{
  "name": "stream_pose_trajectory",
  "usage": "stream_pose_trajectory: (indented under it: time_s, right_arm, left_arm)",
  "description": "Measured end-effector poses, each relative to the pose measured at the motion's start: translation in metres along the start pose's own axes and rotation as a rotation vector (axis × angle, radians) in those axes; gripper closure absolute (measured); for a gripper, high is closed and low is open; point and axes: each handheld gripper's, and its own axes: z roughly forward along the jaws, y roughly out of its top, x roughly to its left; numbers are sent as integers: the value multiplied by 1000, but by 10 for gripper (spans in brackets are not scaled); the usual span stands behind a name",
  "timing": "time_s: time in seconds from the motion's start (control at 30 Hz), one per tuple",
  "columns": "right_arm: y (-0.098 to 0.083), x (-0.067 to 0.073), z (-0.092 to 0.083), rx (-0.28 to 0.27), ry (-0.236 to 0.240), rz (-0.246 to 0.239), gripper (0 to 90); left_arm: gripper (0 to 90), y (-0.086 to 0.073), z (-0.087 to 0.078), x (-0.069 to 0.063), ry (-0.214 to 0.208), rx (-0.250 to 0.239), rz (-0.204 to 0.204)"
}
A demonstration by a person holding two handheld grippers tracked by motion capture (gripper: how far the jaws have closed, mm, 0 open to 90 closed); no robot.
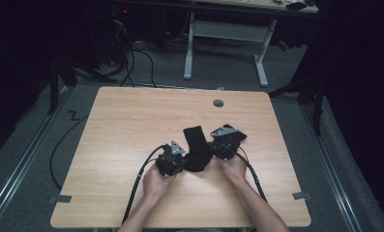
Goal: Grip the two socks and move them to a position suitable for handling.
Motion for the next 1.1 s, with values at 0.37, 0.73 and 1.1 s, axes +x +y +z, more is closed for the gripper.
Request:
stream_pose_trajectory:
  time_s: [0.37, 0.73, 1.1]
  right_arm:
    - [14, 12, 14, 19, 26, -67, 681]
    - [18, 12, 22, 51, 38, -66, 881]
    - [33, 2, 28, 21, -6, -10, 838]
  left_arm:
    - [792, 5, -1, 0, 18, -45, 6]
    - [861, 8, -11, -4, 11, -72, 30]
    - [777, -2, -11, 1, 30, -21, 12]
